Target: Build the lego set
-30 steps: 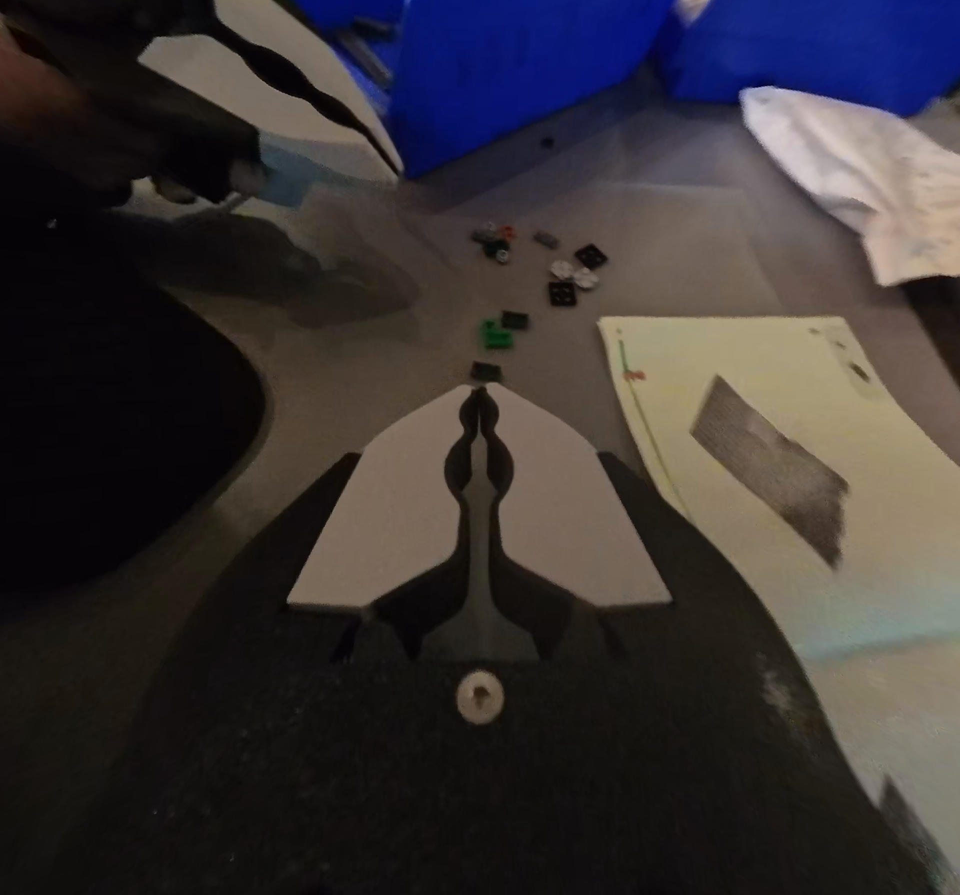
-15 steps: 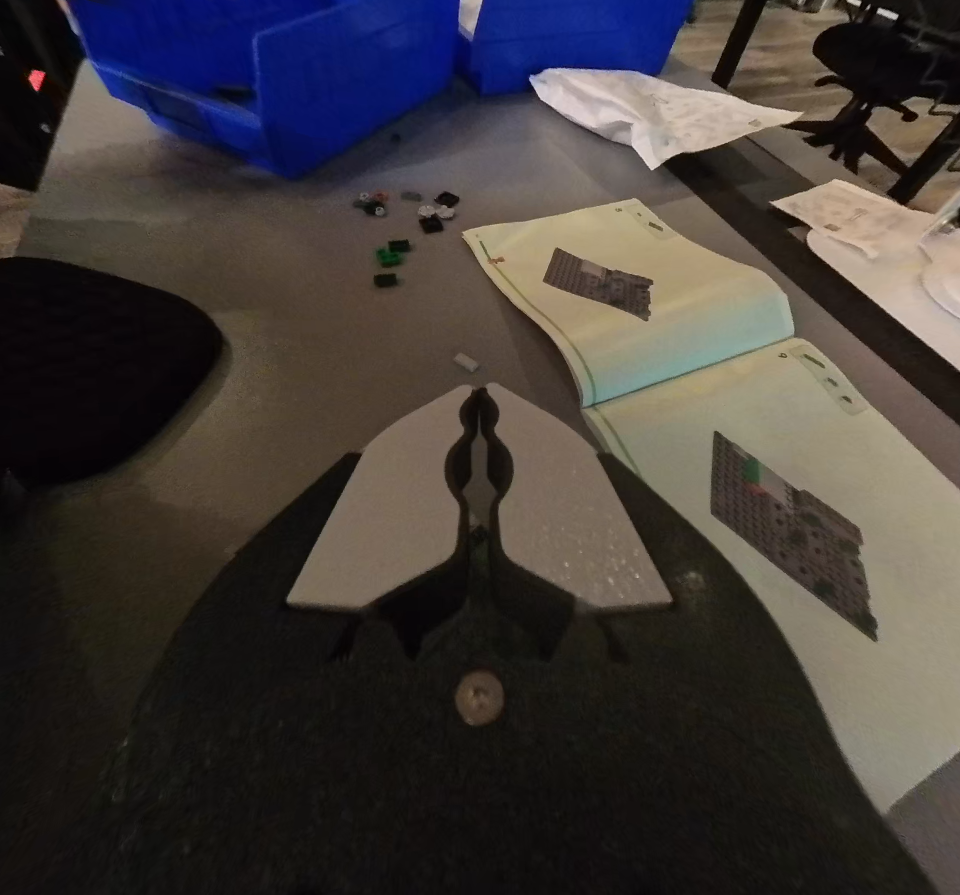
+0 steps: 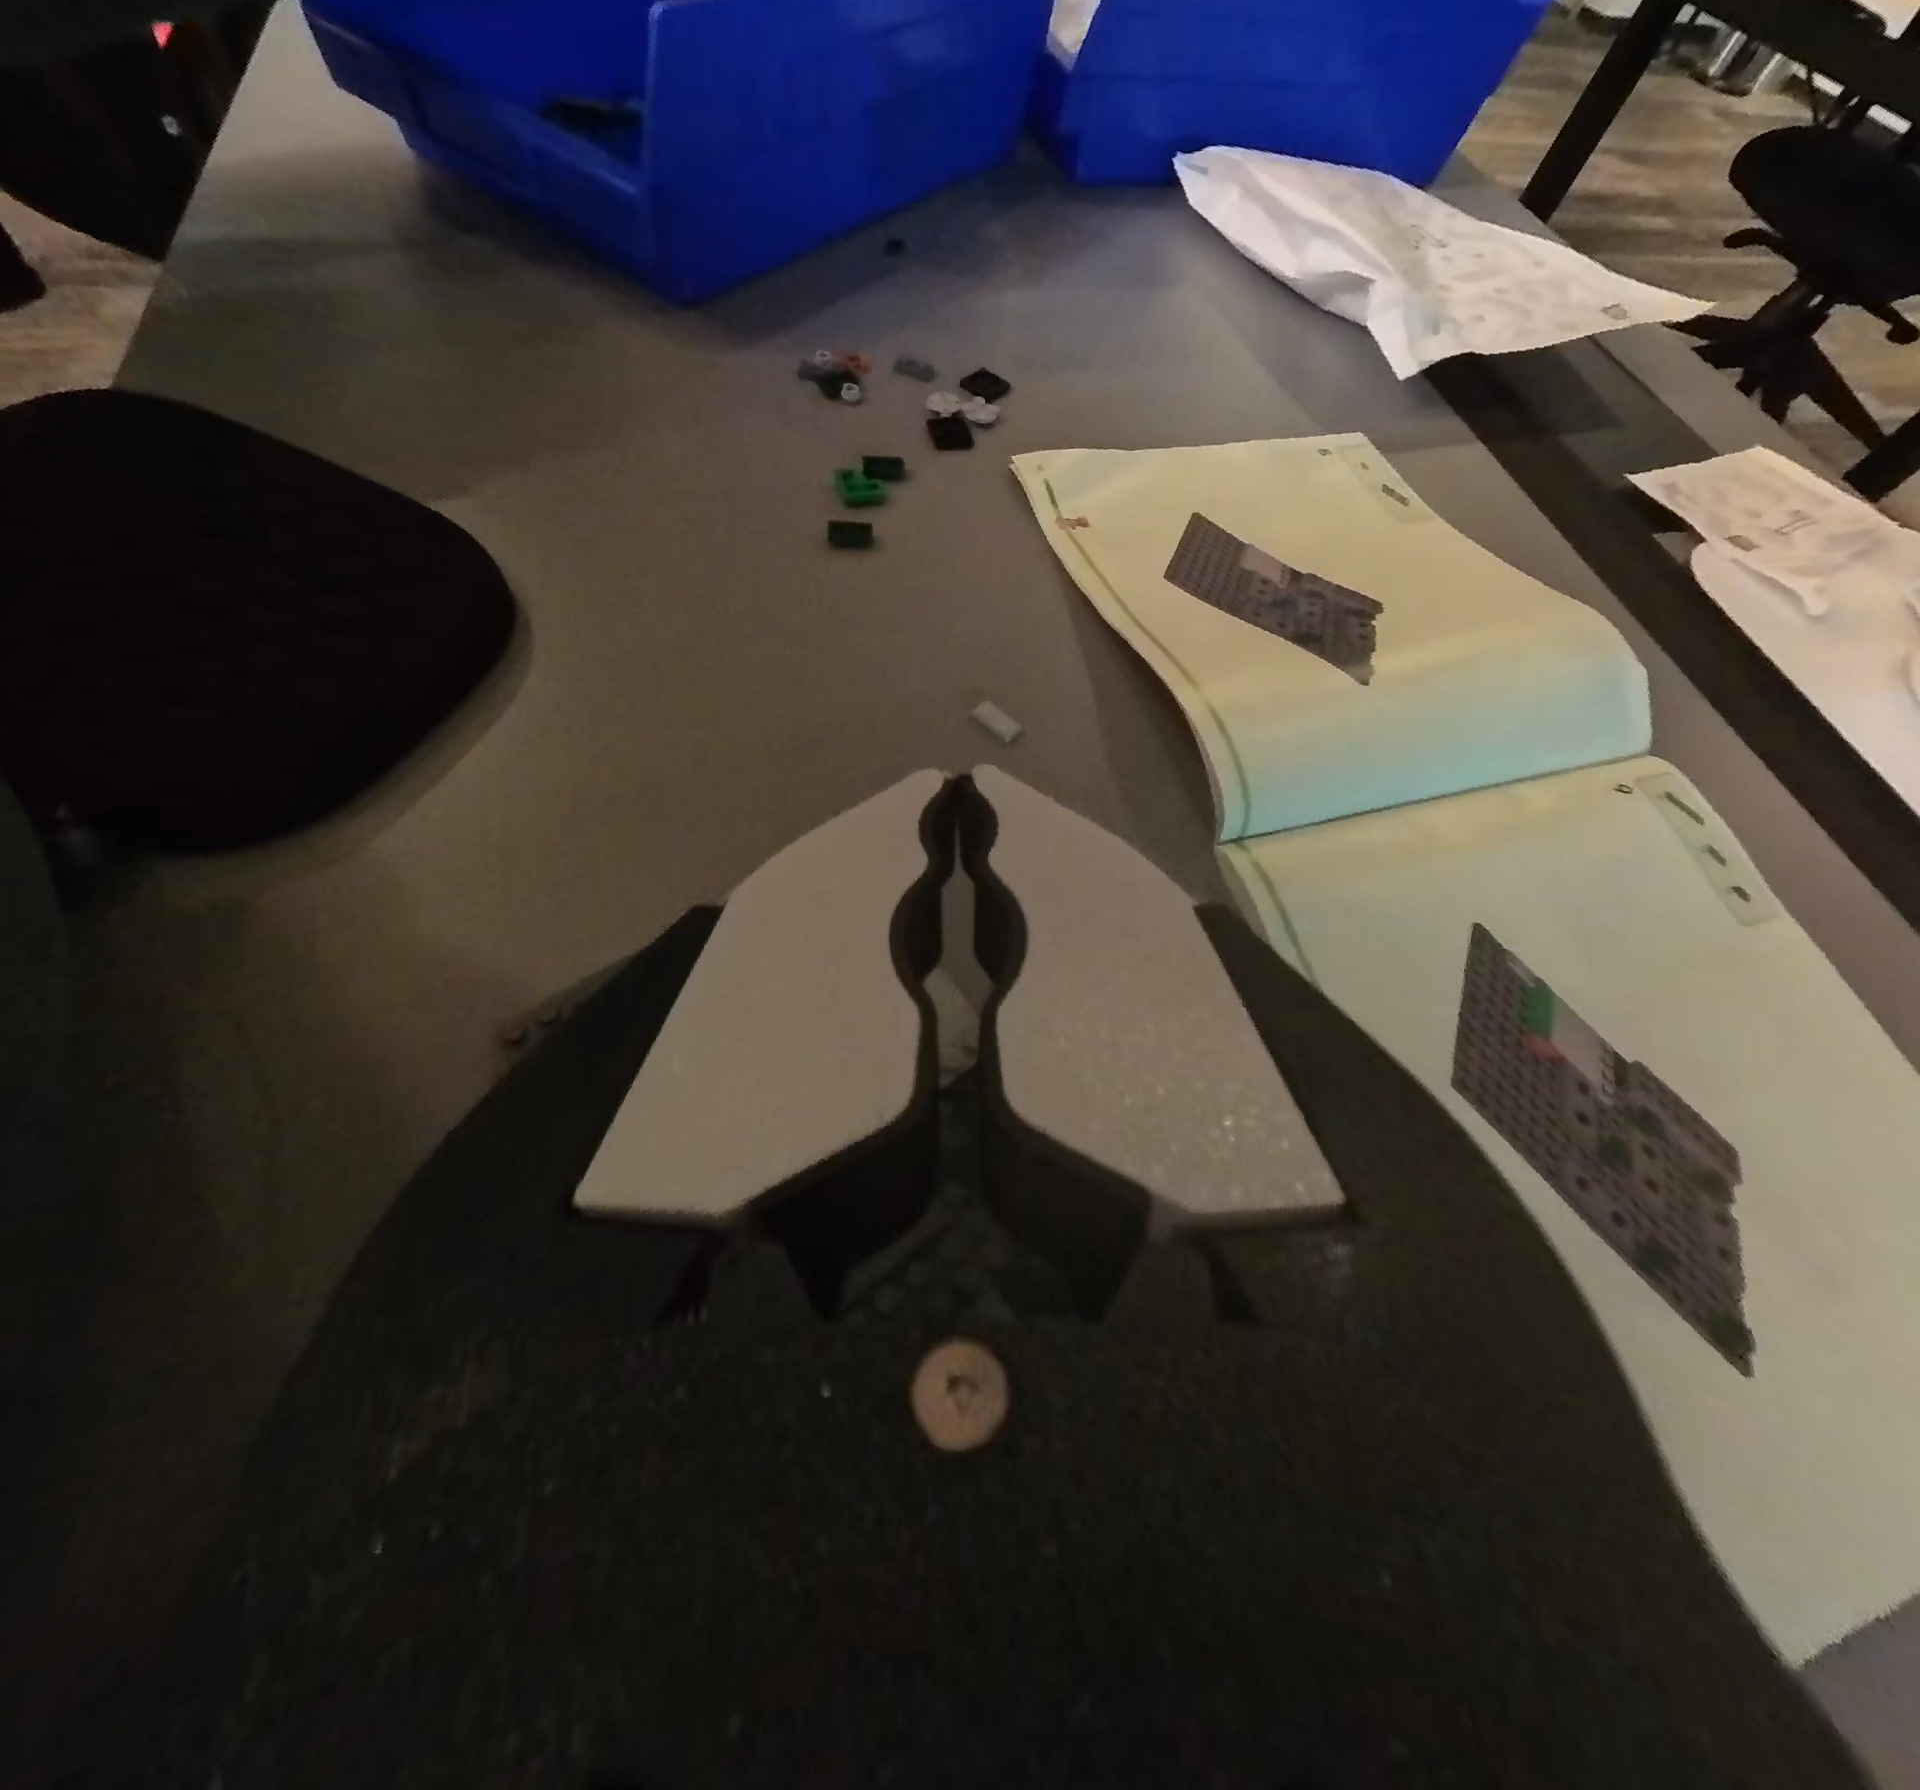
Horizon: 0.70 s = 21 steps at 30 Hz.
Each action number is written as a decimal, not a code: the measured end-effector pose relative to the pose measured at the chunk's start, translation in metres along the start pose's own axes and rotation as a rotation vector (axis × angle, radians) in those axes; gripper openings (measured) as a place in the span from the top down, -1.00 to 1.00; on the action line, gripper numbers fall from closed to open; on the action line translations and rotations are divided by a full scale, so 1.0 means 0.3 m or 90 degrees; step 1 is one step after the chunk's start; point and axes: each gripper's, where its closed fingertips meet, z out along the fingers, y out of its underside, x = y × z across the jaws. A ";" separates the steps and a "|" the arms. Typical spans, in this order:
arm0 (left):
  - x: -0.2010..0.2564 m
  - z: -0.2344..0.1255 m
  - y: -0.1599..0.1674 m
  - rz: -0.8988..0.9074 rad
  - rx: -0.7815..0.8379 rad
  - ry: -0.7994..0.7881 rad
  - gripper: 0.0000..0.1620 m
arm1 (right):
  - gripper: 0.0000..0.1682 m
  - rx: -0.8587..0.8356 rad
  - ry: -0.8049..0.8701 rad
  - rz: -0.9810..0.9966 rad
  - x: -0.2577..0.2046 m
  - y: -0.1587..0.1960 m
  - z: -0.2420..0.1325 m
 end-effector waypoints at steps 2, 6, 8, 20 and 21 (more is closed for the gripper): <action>0.001 0.016 0.009 0.040 -0.022 0.018 0.59 | 1.00 -0.005 -0.005 -0.002 -0.005 0.006 0.006; -0.001 0.034 0.016 0.093 -0.052 0.054 0.49 | 1.00 -0.012 -0.012 -0.003 -0.010 0.015 0.018; 0.006 0.030 0.017 0.104 -0.064 0.081 0.46 | 1.00 -0.013 -0.014 -0.001 -0.009 0.018 0.020; -0.017 0.043 0.029 0.127 -0.080 0.110 0.61 | 1.00 -0.019 -0.014 0.010 0.004 0.035 0.025; -0.017 0.041 0.029 0.130 -0.079 0.108 0.61 | 1.00 -0.020 -0.015 0.008 0.003 0.036 0.025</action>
